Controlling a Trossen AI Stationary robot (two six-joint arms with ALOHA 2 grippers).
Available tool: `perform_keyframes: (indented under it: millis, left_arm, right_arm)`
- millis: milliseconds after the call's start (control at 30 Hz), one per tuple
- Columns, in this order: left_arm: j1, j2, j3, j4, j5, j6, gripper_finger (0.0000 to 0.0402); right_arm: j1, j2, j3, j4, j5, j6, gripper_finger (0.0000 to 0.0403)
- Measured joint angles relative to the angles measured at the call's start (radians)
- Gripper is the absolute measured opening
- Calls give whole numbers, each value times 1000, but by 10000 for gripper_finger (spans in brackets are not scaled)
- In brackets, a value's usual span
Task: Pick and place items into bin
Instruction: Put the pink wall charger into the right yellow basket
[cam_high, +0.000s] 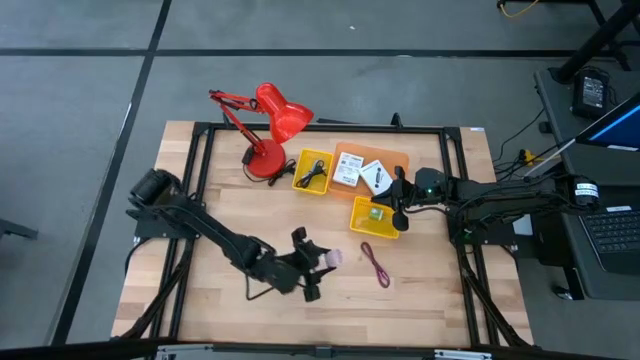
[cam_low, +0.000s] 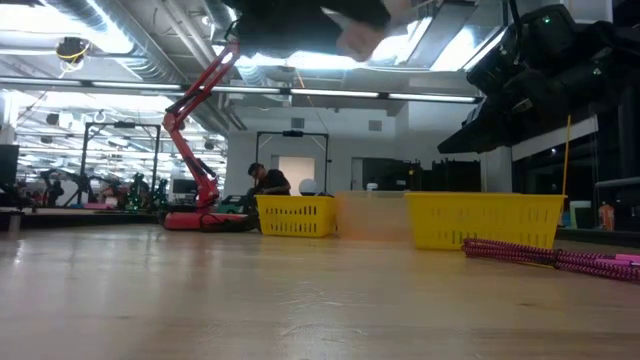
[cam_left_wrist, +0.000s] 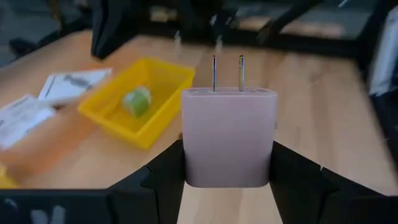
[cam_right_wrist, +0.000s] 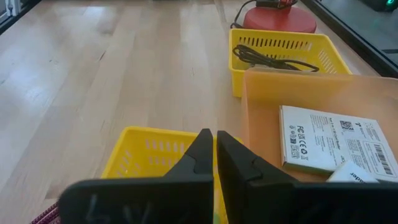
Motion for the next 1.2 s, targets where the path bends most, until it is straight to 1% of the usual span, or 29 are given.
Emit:
perform_keyframes:
  millis: [133, 233, 367, 533, 600, 733, 900, 1100, 1200]
  left_arm:
    - [18, -81, -149, 207, 27, 86, 188]
    - [37, -122, -248, 312, 33, 142, 188]
    - [70, -146, -351, 435, 106, 221, 190]
    - [131, -152, -437, 549, 201, 317, 188]
    - [161, -152, -459, 587, 251, 345, 188]
    - [223, -152, -488, 667, 325, 414, 188]
    - [311, -153, -493, 713, 421, 466, 188]
    - [407, -153, -493, 758, 533, 523, 188]
    - [445, -153, -493, 783, 602, 543, 188]
  right_arm:
    - [0, 0, 0, 1, -1, -19, 6]
    - [0, 0, 0, 3, -5, -19, 6]
    - [0, 0, 0, 4, -5, 8, 6]
    - [0, 0, 0, 43, -9, 7, 8]
    - [0, 0, 0, 80, -45, 6, 19]
    - [0, 0, 0, 137, -116, 6, 65]
    - [0, 0, 0, 164, -164, 7, 143]
    - [43, 0, 0, 281, -174, 8, 238]
    - [68, 0, 0, 329, -174, 9, 275]
